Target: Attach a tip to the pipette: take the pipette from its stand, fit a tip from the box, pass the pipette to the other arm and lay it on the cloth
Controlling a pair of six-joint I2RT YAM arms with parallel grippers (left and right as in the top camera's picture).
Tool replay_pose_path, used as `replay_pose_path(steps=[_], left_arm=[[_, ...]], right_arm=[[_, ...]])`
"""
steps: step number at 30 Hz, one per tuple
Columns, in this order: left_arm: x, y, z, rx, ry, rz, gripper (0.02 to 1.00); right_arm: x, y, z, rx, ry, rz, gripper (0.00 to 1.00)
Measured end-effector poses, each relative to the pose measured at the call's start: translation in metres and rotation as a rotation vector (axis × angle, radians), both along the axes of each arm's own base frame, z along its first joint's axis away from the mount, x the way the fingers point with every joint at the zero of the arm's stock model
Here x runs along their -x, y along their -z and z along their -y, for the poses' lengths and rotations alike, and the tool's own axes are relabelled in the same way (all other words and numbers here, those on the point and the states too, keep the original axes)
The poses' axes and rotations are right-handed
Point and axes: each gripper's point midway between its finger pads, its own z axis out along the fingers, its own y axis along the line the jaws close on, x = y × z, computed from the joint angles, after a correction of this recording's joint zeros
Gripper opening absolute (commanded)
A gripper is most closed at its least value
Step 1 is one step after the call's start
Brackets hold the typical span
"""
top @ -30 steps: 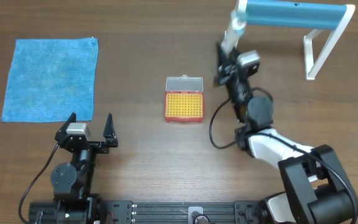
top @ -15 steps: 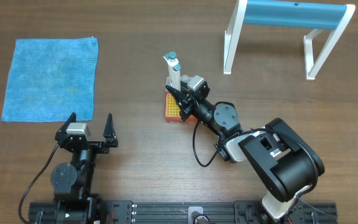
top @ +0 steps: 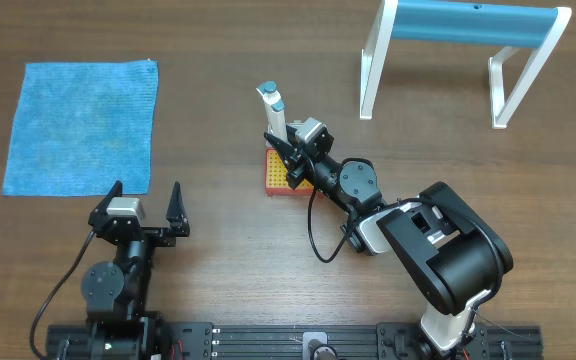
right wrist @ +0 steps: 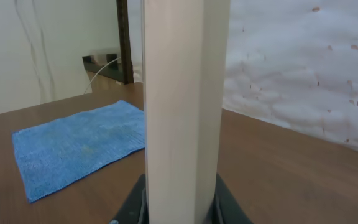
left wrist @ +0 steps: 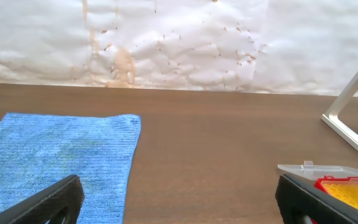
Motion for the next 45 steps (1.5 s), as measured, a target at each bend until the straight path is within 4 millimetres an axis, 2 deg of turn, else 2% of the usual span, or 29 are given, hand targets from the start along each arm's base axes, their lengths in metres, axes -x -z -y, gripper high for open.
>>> replay_pose_path(steps=[8,13,21,45], left_arm=[[0.0,0.0,0.0,0.0,0.0,0.0,1.0],[0.0,0.0,0.0,0.0,0.0,0.0,1.0],[0.0,0.0,0.0,0.0,0.0,0.0,1.0],[0.0,0.0,0.0,0.0,0.0,0.0,1.0]], right_arm=[[-0.005,0.0,0.007,0.003,0.01,0.003,0.08],[-0.001,0.01,0.002,0.017,-0.026,-0.014,0.08],[-0.004,0.005,0.0,0.011,-0.031,-0.003,0.08],[-0.01,0.018,-0.003,0.013,-0.029,-0.008,0.08]])
